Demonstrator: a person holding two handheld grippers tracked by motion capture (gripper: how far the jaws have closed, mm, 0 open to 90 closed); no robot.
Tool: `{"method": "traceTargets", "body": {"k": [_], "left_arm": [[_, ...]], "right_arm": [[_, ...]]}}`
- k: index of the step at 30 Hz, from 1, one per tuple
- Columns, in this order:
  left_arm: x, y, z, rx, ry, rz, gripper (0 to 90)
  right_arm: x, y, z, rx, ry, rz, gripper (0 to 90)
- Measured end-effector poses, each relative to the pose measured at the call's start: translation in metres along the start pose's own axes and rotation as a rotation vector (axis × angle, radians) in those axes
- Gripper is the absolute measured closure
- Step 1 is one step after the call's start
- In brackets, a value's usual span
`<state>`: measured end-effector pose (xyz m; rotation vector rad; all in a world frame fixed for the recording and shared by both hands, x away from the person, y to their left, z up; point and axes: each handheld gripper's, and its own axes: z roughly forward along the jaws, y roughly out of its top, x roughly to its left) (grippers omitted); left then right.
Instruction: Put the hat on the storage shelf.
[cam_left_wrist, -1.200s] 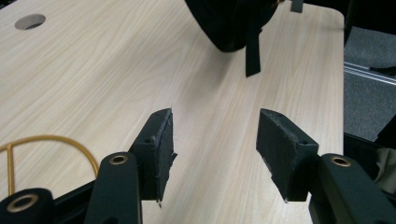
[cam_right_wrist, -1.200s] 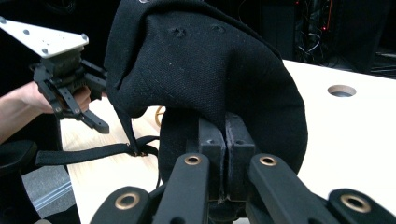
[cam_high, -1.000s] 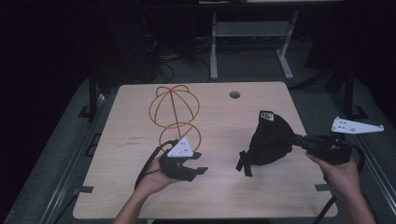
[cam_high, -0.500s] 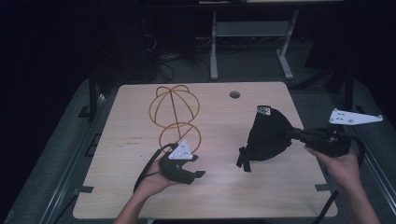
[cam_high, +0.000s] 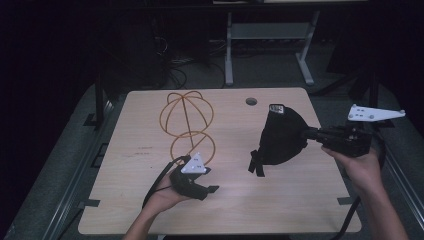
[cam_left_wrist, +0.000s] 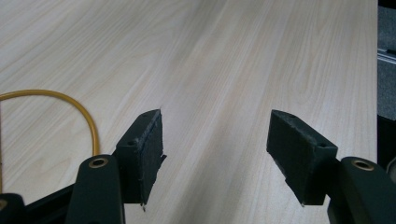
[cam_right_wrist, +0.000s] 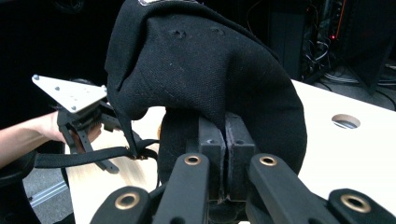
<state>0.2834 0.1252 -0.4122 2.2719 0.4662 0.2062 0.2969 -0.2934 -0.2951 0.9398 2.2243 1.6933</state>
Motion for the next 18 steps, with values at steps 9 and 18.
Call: {"method": "traceTargets", "body": {"k": [9, 18], "left_arm": [[0.001, -0.001, -0.002, -0.013, -0.007, -0.004, 35.9], [0.002, -0.003, -0.002, 0.000, -0.006, -0.003, 35.2]], "right_arm": [[0.002, 0.017, 0.011, 0.006, 0.014, -0.017, 87.9], [0.006, 0.036, 0.025, 0.012, 0.032, -0.037, 87.9]]}}
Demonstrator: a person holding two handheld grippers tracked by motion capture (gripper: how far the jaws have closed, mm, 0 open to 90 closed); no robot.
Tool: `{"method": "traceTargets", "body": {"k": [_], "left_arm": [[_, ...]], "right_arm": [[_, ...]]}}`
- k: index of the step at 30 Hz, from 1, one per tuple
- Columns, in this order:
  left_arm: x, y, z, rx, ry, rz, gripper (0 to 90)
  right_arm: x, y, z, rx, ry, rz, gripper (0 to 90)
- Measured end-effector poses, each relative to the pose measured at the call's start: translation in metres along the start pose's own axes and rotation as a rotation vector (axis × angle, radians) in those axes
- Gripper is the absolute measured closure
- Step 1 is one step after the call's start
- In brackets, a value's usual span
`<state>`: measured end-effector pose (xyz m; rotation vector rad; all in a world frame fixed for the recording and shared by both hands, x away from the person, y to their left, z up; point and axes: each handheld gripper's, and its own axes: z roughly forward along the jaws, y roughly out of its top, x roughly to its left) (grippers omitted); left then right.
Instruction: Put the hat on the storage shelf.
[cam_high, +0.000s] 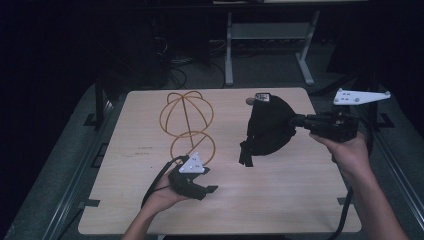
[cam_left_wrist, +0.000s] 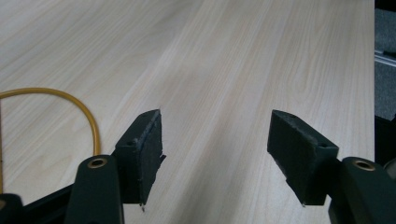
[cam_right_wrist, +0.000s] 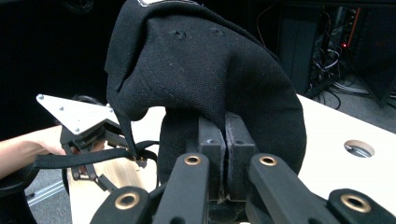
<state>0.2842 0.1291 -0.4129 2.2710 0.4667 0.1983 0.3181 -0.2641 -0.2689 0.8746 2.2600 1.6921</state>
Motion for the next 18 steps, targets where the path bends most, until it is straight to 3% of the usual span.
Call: {"method": "traceTargets", "body": {"k": [18], "left_arm": [[0.002, -0.002, -0.005, -0.022, 0.014, -0.006, 35.2]], "right_arm": [[0.008, 0.040, 0.035, -0.001, 0.058, -0.036, 87.9]]}}
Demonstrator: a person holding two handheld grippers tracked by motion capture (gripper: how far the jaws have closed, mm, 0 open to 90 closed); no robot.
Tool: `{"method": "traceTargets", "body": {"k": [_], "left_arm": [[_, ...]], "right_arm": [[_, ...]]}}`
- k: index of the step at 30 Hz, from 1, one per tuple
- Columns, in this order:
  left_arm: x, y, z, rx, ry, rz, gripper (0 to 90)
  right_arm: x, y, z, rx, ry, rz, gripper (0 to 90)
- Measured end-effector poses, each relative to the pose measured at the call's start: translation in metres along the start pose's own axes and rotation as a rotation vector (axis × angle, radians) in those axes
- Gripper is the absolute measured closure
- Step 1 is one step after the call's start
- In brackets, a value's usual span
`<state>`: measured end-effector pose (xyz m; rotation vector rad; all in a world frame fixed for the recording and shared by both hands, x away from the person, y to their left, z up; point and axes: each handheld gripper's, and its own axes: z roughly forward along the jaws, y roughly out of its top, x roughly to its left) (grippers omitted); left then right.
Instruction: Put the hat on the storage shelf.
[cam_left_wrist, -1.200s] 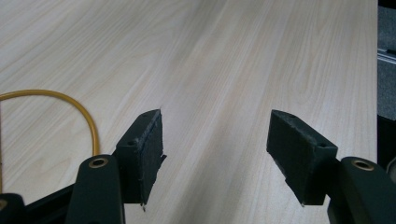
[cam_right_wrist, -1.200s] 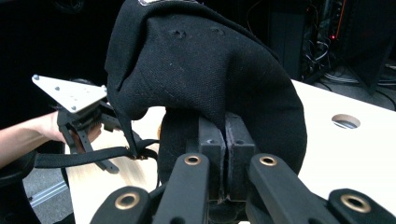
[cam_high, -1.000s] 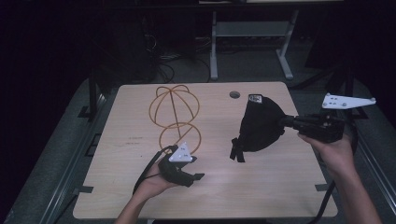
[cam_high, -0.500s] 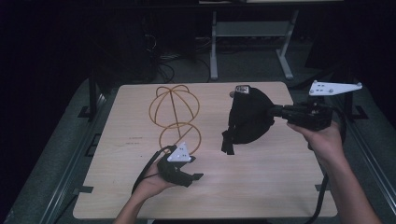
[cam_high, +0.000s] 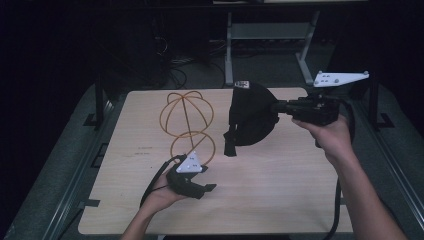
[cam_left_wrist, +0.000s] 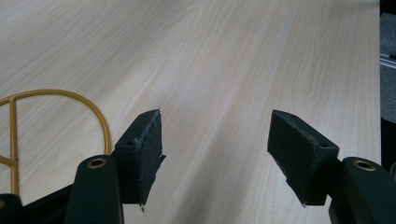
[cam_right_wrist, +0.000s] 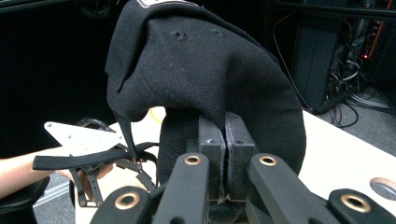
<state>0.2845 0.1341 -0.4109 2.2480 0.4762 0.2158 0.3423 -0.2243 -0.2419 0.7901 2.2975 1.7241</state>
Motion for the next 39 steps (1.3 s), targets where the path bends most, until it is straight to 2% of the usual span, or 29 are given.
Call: {"method": "traceTargets", "body": {"k": [7, 10, 15, 32, 36, 37, 39], "left_arm": [[0.001, 0.000, -0.001, -0.005, 0.003, 0.009, 35.2], [0.000, 0.000, -0.002, -0.006, 0.007, 0.017, 35.2], [-0.001, -0.001, 0.000, 0.001, -0.006, 0.013, 35.2], [-0.002, 0.001, 0.003, -0.005, -0.021, 0.022, 35.2], [-0.004, 0.002, 0.005, 0.007, -0.027, 0.027, 35.2], [-0.005, 0.001, 0.006, 0.002, -0.029, 0.013, 35.2], [-0.005, 0.001, 0.006, 0.012, -0.031, 0.031, 35.2]], "right_arm": [[0.003, 0.013, 0.014, 0.003, 0.016, -0.012, 87.9], [0.007, 0.024, 0.026, 0.001, 0.036, -0.023, 87.9], [0.011, 0.036, 0.039, 0.004, 0.053, -0.039, 87.9], [0.026, 0.088, 0.104, 0.084, 0.120, -0.102, 87.8], [0.030, 0.099, 0.120, 0.104, 0.141, -0.117, 87.7], [0.031, 0.102, 0.125, 0.110, 0.147, -0.122, 87.7], [0.033, 0.105, 0.134, 0.109, 0.162, -0.120, 87.7]]}}
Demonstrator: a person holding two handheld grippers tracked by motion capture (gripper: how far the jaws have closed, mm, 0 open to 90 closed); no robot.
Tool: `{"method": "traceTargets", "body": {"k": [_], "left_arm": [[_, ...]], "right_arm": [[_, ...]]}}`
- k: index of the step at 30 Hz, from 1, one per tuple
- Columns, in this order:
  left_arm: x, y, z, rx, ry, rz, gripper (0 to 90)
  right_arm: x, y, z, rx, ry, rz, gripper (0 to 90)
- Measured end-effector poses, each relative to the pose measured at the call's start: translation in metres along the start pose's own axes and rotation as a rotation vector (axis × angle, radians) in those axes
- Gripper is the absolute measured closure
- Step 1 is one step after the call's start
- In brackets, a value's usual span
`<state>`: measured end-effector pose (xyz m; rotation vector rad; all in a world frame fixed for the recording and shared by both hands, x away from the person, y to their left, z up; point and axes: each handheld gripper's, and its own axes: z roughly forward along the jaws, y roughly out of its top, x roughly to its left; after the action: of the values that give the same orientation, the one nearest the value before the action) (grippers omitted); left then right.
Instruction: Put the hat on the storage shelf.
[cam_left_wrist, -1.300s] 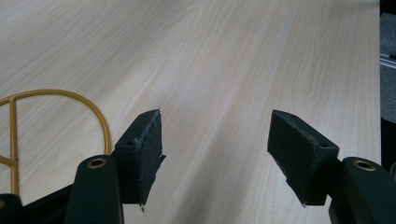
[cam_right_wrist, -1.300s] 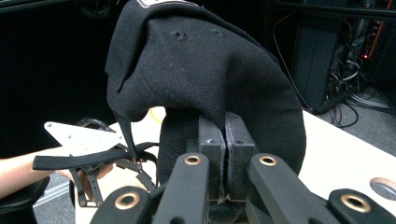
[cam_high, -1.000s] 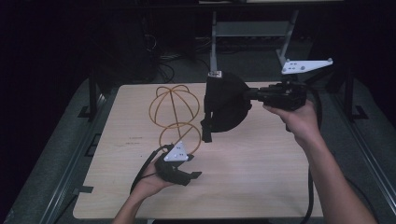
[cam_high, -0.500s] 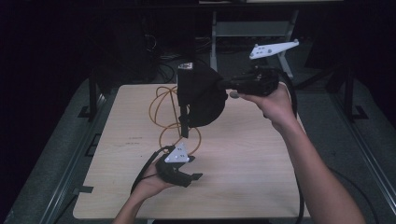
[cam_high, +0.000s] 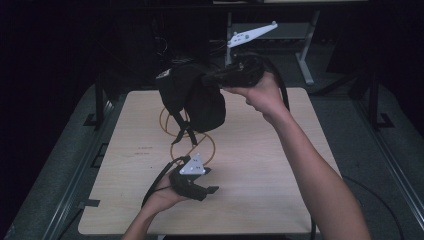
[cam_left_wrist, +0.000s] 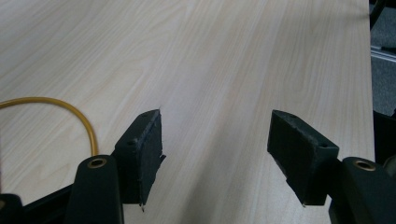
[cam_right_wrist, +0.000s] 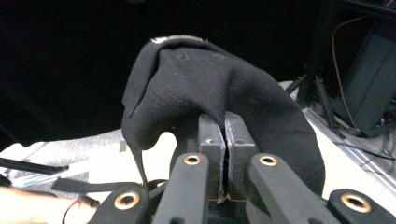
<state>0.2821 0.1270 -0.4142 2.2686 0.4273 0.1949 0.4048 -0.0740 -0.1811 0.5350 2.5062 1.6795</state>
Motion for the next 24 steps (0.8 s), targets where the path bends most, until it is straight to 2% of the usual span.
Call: {"method": "traceTargets", "body": {"k": [3, 5, 11, 14, 18, 24], "left_arm": [[0.000, 0.001, 0.000, -0.004, -0.012, 0.022, 35.3], [-0.002, 0.001, -0.001, -0.008, -0.012, 0.009, 35.3], [-0.001, 0.001, -0.001, 0.002, -0.012, 0.031, 35.3], [-0.002, 0.001, 0.000, -0.004, -0.017, 0.029, 35.3], [-0.004, 0.001, 0.002, 0.001, -0.024, 0.031, 35.3], [-0.006, 0.002, 0.006, 0.010, -0.032, 0.038, 35.3]], "right_arm": [[-0.002, 0.005, 0.013, 0.014, 0.020, 0.001, 87.7], [-0.003, 0.008, 0.025, 0.028, 0.032, 0.003, 87.6], [-0.010, 0.010, 0.051, 0.018, 0.066, 0.045, 87.3], [-0.014, 0.008, 0.062, 0.011, 0.076, 0.067, 86.7], [-0.016, 0.004, 0.076, 0.025, 0.078, 0.084, 86.6], [-0.019, 0.001, 0.099, 0.063, 0.047, 0.087, 82.7]]}}
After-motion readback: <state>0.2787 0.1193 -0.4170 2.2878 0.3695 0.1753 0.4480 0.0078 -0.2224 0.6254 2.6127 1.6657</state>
